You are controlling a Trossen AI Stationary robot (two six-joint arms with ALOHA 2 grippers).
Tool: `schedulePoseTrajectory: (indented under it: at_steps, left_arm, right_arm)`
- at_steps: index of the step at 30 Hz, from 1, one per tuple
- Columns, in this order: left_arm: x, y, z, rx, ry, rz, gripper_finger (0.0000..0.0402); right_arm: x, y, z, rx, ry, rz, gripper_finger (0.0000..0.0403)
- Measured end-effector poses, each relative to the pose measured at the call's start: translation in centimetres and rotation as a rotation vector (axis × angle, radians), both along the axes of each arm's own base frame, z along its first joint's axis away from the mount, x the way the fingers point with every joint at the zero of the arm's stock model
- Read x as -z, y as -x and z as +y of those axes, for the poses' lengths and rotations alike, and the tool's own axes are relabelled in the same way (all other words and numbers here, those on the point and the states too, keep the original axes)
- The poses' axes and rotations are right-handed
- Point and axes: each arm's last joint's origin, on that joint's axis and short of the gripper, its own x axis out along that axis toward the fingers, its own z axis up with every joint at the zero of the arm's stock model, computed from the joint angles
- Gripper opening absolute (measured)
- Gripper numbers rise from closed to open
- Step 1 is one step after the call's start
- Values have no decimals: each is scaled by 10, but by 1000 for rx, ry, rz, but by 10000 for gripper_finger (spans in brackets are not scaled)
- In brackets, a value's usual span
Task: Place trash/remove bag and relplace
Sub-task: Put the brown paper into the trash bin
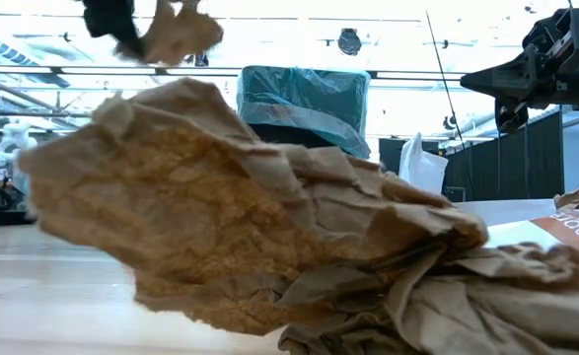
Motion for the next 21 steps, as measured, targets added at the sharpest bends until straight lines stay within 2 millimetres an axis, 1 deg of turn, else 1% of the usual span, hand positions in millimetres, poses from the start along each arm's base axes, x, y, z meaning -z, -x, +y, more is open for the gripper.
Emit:
schedulePoseTrajectory:
  at_steps: [3, 5, 8, 12, 14, 17, 19, 21]
  left_arm:
    - [-19, 0, 14, -38, 23, -191, 5]
    - [-29, -6, 22, -26, 21, -294, 5]
    - [-45, -13, 37, -20, -6, -365, 5]
    - [-65, -39, 61, -76, -82, -382, 4]
    - [-72, -56, 75, -87, -118, -376, 4]
    - [-77, -85, 96, -116, -148, -367, 4]
    - [-75, -102, 109, -152, -151, -369, 5]
    - [-72, -119, 118, -169, -149, -387, 9]
  right_arm:
    - [0, 0, 0, 0, 0, 0, 0]
    - [0, 0, 0, 0, 0, 0, 0]
    - [0, 0, 0, 0, 0, 0, 0]
    - [0, 0, 0, 0, 0, 0, 0]
    - [0, 0, 0, 0, 0, 0, 0]
    - [0, 0, 0, 0, 0, 0, 0]
    - [0, 0, 0, 0, 0, 0, 0]
    - [0, 0, 0, 0, 0, 0, 0]
